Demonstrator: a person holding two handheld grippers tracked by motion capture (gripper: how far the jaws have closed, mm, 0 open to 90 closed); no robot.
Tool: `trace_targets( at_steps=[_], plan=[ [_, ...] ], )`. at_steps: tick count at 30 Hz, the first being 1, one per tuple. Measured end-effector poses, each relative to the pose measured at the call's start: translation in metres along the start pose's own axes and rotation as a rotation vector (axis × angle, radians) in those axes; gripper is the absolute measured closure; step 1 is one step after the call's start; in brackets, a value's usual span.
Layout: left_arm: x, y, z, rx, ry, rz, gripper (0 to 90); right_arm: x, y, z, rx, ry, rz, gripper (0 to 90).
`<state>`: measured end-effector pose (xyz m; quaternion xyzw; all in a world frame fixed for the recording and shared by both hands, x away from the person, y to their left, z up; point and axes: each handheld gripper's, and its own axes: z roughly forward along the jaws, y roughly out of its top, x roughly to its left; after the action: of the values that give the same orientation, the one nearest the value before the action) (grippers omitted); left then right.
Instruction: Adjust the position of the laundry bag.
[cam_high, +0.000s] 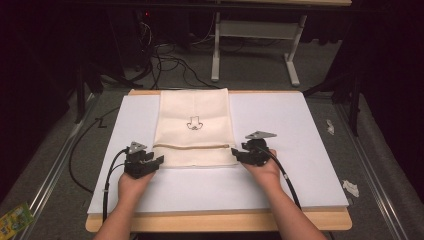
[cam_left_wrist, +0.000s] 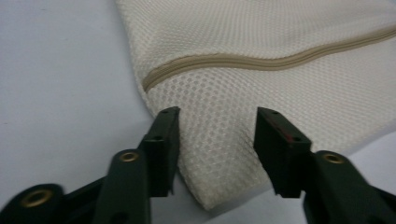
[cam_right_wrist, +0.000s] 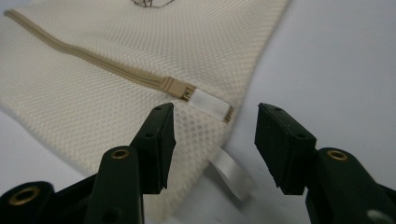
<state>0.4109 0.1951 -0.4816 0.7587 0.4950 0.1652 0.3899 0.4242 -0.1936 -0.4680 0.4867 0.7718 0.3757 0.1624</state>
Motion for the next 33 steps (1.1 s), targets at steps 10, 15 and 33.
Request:
trace_targets(
  at_steps=[10, 15, 33],
  plan=[
    [-0.012, 0.002, 0.0, 0.017, -0.054, 0.03, 89.2, 0.0, -0.007, -0.001, 0.063, -0.055, -0.05, 86.8],
    [-0.042, 0.003, 0.005, 0.047, -0.113, 0.112, 89.3, -0.016, -0.021, -0.03, 0.07, -0.081, -0.084, 90.0],
    [-0.128, -0.021, -0.011, 0.113, -0.326, 0.297, 89.0, -0.047, -0.118, -0.137, 0.037, -0.048, -0.013, 90.0]
  ],
)
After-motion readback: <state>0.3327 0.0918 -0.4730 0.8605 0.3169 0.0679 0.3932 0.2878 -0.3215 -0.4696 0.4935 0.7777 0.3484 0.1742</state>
